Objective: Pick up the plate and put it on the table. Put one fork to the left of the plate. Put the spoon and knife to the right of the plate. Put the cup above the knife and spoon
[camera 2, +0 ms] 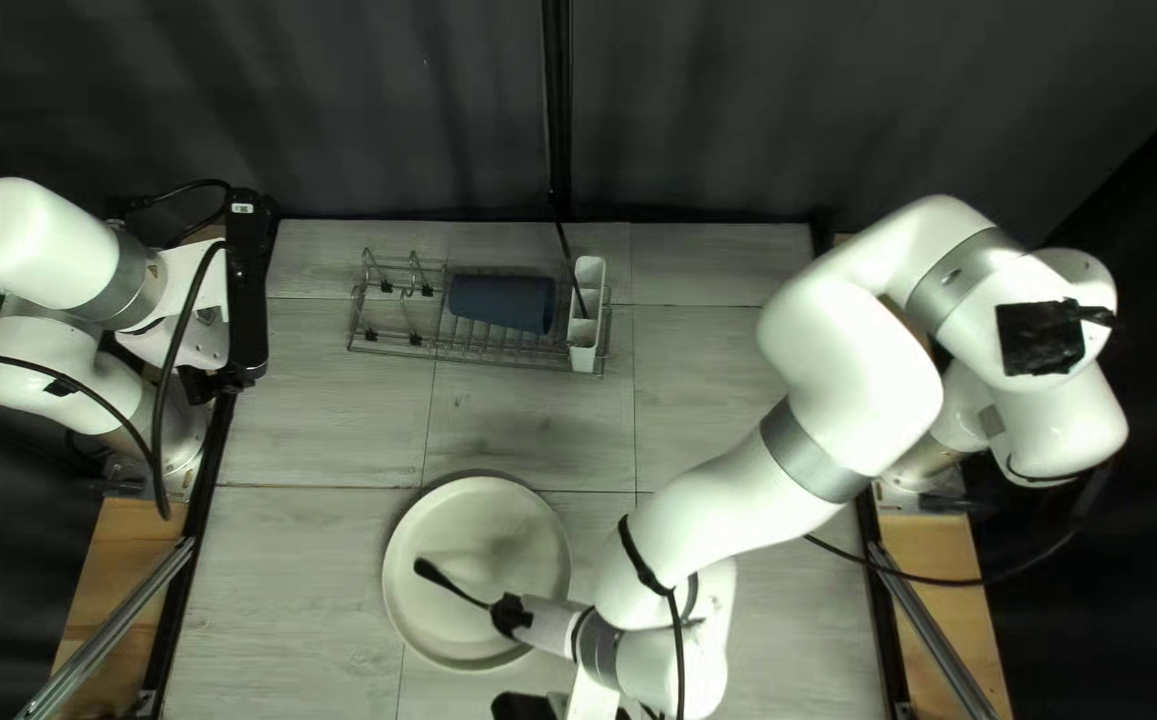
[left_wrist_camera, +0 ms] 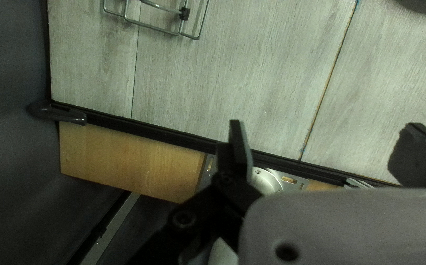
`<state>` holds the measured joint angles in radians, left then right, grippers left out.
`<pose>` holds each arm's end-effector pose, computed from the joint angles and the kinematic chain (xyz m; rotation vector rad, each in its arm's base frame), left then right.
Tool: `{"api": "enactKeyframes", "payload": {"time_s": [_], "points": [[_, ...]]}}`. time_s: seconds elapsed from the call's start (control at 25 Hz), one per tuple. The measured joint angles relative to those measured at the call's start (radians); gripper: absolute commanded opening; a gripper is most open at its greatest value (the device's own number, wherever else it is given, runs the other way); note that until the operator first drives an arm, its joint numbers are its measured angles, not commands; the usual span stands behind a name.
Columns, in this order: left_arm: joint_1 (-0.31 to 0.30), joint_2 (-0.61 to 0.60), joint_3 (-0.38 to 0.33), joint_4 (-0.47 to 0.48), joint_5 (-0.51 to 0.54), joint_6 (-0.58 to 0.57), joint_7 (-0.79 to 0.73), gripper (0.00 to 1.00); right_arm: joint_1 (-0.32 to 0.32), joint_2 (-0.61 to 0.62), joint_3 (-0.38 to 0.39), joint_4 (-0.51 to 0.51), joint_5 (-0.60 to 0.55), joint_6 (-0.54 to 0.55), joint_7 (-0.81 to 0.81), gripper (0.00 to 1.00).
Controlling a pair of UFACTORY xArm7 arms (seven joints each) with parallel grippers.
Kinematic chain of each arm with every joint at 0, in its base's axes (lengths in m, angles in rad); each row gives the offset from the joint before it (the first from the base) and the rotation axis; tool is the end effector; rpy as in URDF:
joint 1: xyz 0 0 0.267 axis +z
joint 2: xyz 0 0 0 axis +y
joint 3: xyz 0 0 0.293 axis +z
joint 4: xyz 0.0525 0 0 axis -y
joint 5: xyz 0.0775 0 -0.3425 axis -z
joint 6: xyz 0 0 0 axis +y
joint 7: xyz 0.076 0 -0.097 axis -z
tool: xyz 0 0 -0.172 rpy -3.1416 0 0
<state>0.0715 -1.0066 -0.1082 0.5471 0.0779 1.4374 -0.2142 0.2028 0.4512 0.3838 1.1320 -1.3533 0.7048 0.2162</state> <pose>0.2307 0.0217 0.2832 -2.9612 -0.3218 -0.1938 0.5521 0.2410 0.0781 1.9096 1.5988 0.4399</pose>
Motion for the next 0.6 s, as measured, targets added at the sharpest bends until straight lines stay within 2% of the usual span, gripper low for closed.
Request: {"api": "enactKeyframes", "payload": {"time_s": [0.2,0.32,0.48,0.6], "points": [[0.0,0.0,0.0,0.0,0.0,0.0,0.0,1.0,-0.02,-0.057,0.024,-0.019,0.103,-0.005,-0.04,1.0],[0.0,0.0,0.0,0.0,0.0,0.0,0.0,1.0,-0.05,-0.111,0.046,-0.037,0.233,-0.02,-0.079,1.0],[0.0,0.0,0.0,0.0,0.0,0.0,0.0,1.0,-0.109,-0.184,0.081,-0.05,0.465,-0.073,-0.128,1.0],[0.0,0.0,0.0,0.0,0.0,0.0,0.0,1.0,-0.146,-0.225,0.098,-0.063,0.552,-0.116,-0.156,1.0]]}}
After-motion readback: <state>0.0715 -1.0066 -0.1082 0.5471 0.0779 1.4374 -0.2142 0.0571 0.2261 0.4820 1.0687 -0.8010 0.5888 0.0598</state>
